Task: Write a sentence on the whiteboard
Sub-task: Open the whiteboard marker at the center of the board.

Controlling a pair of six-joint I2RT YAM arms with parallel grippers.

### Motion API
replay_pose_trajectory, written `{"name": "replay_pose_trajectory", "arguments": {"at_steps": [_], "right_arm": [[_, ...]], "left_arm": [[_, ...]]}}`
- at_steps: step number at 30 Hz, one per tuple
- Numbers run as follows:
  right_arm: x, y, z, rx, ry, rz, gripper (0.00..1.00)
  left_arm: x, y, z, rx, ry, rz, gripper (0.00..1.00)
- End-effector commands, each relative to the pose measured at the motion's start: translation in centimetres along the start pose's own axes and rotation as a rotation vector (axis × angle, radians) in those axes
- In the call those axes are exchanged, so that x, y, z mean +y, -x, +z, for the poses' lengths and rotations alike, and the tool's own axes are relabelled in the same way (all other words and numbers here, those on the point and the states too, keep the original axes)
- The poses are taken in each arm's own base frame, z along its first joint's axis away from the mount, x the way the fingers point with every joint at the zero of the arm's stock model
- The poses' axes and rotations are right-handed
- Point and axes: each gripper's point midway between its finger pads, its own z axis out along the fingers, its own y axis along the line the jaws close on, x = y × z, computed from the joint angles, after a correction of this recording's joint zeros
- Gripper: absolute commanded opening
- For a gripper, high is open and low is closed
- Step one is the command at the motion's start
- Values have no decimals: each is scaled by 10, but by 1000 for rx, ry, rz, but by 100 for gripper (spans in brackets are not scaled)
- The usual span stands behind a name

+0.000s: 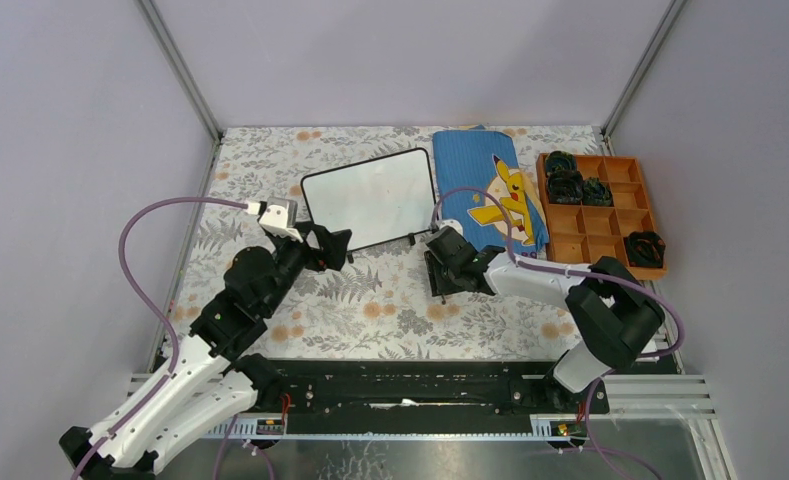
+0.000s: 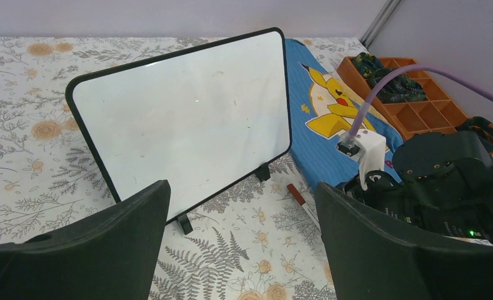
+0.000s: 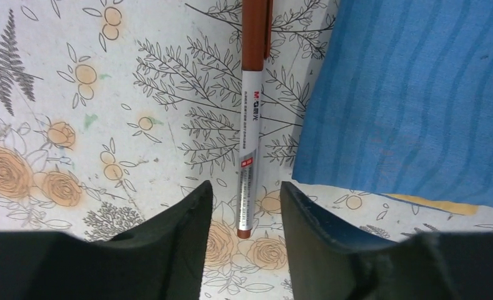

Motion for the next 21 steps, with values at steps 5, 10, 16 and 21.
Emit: {"name": "replay_pose_trajectory", "arguments": {"at_steps": [5, 10, 16, 21], "right_arm": [[7, 20, 1, -7, -10, -66, 55], [10, 24, 10, 2, -16, -79, 49], [4, 22, 21, 35, -29, -67, 44], [3, 17, 25, 54, -24, -73, 36]], "left_arm": [[-4, 6, 0, -9, -17, 9, 92], [-4, 7, -1, -13, -19, 8, 92], [-5, 5, 0, -7, -25, 7, 92], [-6, 5, 0, -6, -25, 8, 92]]}}
